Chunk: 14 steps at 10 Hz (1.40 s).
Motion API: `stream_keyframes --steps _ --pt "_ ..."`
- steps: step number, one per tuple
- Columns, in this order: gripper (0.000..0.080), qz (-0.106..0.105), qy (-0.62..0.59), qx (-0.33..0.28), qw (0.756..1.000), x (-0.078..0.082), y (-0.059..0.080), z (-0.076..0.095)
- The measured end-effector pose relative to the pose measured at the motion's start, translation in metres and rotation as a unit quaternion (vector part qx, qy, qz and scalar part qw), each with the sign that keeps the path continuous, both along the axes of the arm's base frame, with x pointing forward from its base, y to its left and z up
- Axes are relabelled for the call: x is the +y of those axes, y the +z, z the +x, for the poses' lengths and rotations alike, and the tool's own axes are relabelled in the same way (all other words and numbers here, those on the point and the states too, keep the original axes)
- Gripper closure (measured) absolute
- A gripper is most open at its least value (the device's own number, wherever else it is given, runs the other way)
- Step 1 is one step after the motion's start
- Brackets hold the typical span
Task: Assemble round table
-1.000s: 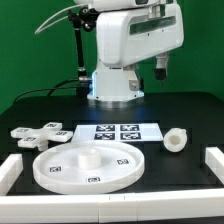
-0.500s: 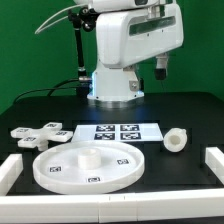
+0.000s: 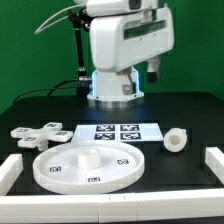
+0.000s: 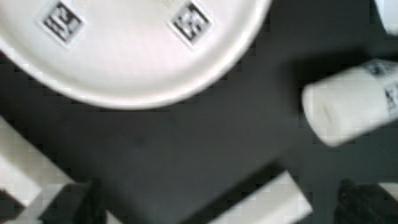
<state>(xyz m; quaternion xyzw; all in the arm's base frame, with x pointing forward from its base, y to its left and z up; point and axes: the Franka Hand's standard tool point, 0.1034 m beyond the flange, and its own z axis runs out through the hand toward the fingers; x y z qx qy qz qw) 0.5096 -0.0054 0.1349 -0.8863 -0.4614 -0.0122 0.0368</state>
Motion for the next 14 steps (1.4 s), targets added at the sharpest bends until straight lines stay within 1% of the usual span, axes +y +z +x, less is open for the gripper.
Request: stream_keyframes --steps 1,2,4,6,8,9,11,13,14 --pt "0.0150 -0.001 0.009 -0.003 1.000 -0.009 -0.007 -0.002" --pt "0.0150 -0.001 0.022 -0.006 1.000 -0.023 -0.017 -0.003" --pt "0.0150 0.001 0.033 -0.003 0.999 -0.044 -0.029 -0.006" --pt "0.0150 0.000 0.027 -0.001 1.000 -0.042 -0.030 -0.006" --pt "0.0150 0.001 0.037 -0.002 0.999 -0.045 -0.033 -0.007" --pt "0.0150 0.001 0.055 -0.005 0.998 -0.058 -0.044 -0.009" --pt "0.0150 0.005 0.054 0.006 0.998 -0.076 -0.063 -0.016" --pt "0.0150 0.008 0.049 0.014 0.999 -0.085 -0.077 -0.022" --pt "0.0150 0.009 0.047 0.017 0.999 -0.086 -0.081 -0.024"
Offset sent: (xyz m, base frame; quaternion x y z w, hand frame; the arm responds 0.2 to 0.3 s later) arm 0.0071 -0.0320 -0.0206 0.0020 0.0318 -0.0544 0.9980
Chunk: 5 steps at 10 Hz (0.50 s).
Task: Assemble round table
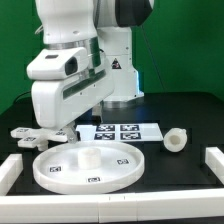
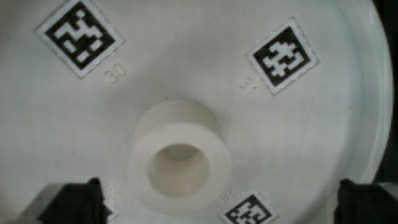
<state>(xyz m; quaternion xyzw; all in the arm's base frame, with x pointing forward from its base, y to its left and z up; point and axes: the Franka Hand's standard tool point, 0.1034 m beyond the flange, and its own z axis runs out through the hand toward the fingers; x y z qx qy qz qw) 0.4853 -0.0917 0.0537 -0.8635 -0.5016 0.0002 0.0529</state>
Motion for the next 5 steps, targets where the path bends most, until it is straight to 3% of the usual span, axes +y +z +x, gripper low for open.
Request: stream_keyframes --steps 3,5 --pt "0.0150 0.002 0.002 -0.002 1.000 0.002 -0.006 0.012" --pt "0.0150 0.002 0.001 -0.009 1.000 -0.002 -0.026 0.021"
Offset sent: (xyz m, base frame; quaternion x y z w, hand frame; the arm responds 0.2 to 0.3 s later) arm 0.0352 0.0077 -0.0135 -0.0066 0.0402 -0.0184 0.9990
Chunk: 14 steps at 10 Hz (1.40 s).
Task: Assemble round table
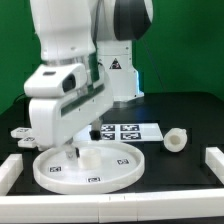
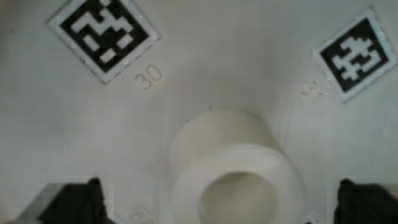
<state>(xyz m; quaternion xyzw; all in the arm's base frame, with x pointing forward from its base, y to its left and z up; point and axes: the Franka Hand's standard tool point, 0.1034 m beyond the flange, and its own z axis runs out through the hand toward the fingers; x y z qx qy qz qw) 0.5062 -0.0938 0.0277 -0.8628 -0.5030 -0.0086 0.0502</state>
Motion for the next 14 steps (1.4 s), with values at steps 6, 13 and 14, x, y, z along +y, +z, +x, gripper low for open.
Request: stream_keyframes --steps 6,13,14 --pt "0.0150 0.002 -0.001 0.006 1.000 0.0027 -0.0077 -0.0006" --pt "0.0395 0.002 -0.001 0.006 1.000 0.0019 -0.0076 -0.0008" --pt "0.0395 0.002 -0.001 0.006 1.000 0.0019 -0.0076 -0.0008"
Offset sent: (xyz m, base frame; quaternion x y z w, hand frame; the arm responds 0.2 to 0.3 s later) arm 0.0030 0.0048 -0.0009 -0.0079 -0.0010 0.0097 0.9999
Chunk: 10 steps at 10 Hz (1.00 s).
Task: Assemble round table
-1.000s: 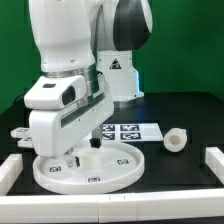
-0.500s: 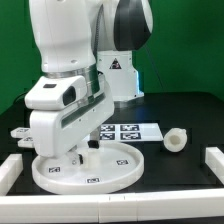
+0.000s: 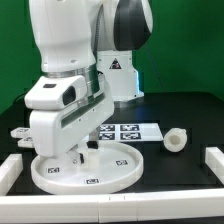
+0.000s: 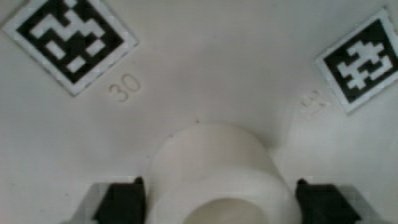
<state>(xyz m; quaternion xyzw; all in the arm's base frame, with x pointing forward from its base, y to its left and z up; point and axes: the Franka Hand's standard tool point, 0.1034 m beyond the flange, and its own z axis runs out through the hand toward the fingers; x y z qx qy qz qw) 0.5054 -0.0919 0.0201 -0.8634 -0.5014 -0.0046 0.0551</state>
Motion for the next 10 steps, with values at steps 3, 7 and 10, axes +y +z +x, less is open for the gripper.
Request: stream_keyframes --steps 3,7,10 --pt "0.0393 0.004 0.010 -0.007 1.000 0.026 0.000 0.018" --pt "0.0392 0.007 0.009 -0.014 1.000 0.060 0.000 0.037" --pt "0.0392 0.008 0.009 -0.016 1.000 0.078 0.001 0.043"
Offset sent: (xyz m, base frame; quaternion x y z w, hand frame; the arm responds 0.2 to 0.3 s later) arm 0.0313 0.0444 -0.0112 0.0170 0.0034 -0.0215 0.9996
